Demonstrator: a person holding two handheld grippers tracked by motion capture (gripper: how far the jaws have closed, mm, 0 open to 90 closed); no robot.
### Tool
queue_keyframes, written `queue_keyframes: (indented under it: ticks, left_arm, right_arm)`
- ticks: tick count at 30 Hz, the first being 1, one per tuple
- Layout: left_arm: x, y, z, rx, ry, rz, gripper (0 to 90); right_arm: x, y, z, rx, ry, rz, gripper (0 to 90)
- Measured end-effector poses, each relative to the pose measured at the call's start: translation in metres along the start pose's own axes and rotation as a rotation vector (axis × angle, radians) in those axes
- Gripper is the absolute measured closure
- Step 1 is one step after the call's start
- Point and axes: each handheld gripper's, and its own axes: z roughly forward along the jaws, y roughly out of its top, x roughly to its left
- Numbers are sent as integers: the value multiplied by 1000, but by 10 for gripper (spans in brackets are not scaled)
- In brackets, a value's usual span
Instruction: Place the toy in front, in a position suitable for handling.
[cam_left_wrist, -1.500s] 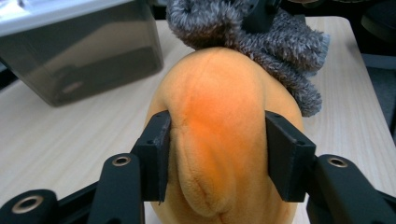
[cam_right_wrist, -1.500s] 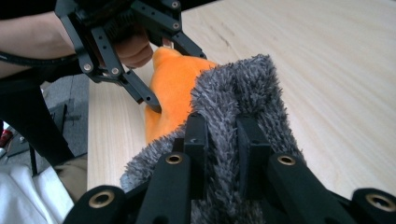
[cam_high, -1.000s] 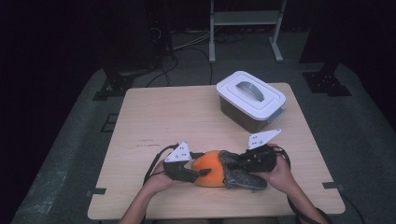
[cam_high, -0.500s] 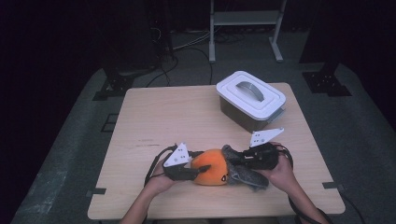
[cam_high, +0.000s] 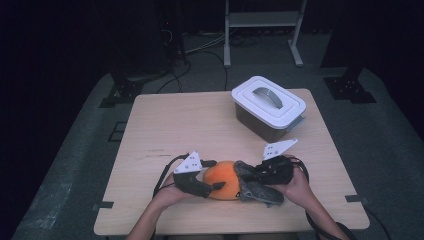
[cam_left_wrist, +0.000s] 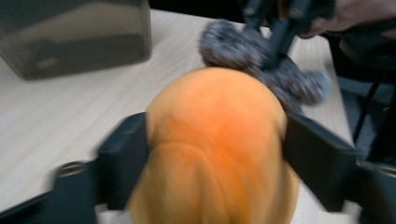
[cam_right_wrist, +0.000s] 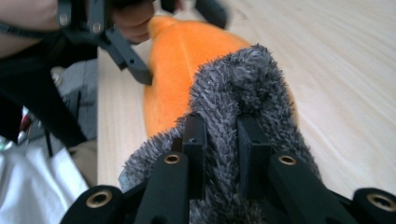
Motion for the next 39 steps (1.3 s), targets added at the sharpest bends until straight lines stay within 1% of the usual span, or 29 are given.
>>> queue_keyframes:
  ticks: [1,2,3,6,8,11,12,14,15,17,18,19,20,22,23,24,25,26,27,28,29,31,33,34,35,36,37,38,39]
  left_arm:
    - [0,1,3,21,-5,-1,152]
    - [0,1,3,21,-5,-1,166]
    - [-2,0,4,29,-14,14,166]
    - [-5,-2,2,26,-5,67,358]
    - [-5,-2,1,10,11,71,428]
    - [-4,-3,1,-15,30,71,469]
    - [-5,-3,1,-23,34,72,469]
    - [-6,-2,0,-44,43,81,477]
    - [-6,-2,0,-57,53,86,477]
    - [-7,-1,0,-73,69,107,482]
    - [-7,-1,1,-85,76,110,482]
    - [-8,-2,5,-103,80,116,482]
    - [-8,-2,5,-103,80,116,481]
    - [-10,-3,11,-86,71,113,476]
    - [-8,-4,12,-78,57,100,455]
    - [-8,-4,12,-78,57,100,413]
    - [-7,-3,11,-60,38,78,356]
    - [-6,-2,11,-53,31,58,356]
    - [-5,-1,10,-43,18,41,307]
    - [-5,0,10,-36,-13,9,258]
    - [-4,1,9,-24,-28,-15,203]
    - [-4,1,7,-14,-23,-19,210]
    - [-3,-1,5,-7,-24,-8,271]
    - [-4,-2,5,-6,-26,4,390]
    - [-4,-3,4,3,-31,27,424]
    - [-4,-3,3,2,-34,38,424]
    - [-5,-5,3,-4,-63,57,448]
    - [-5,-5,3,-4,-63,57,449]
    - [-7,-5,3,-1,-70,72,449]
  right_arm:
    - [5,2,1,9,9,-32,747]
    - [5,2,1,9,9,-32,747]
    - [7,2,2,14,8,-39,747]
    - [5,0,-1,15,9,-28,754]
    - [0,-3,-4,0,16,0,758]
    - [-10,-10,-8,27,-10,31,758]
    - [-10,-10,-8,27,-10,31,758]
    - [-11,-11,-12,46,-47,31,760]
    - [-11,-11,-12,46,-47,31,760]
    - [-9,-6,-16,15,-59,24,761]
    - [-6,0,-20,-44,-43,15,762]
    - [-5,4,-20,-64,-38,9,762]
    - [-5,4,-20,-64,-38,9,762]
    - [-3,8,-17,-62,-42,-1,760]
    - [-6,5,-12,-34,-43,1,761]
    - [-8,2,-10,-37,-27,17,761]
    - [-9,0,-9,-34,-14,24,761]
    - [-9,0,-9,-34,-14,24,761]
    - [-9,0,-9,-25,-12,19,760]
    - [-8,0,-8,-12,-12,8,760]
    - [-5,0,-6,23,-16,-14,760]
    - [-4,-1,-6,27,-9,-16,759]
    - [-3,-1,-7,34,-6,-14,760]
    - [1,-1,-9,12,-22,-25,764]
    - [3,1,-10,-5,-26,-34,766]
    - [3,1,-10,-5,-26,-34,766]
    - [8,7,-12,-47,-18,-48,767]
    - [8,7,-12,-47,-18,-48,767]
    - [10,11,-12,-68,-5,-50,767]
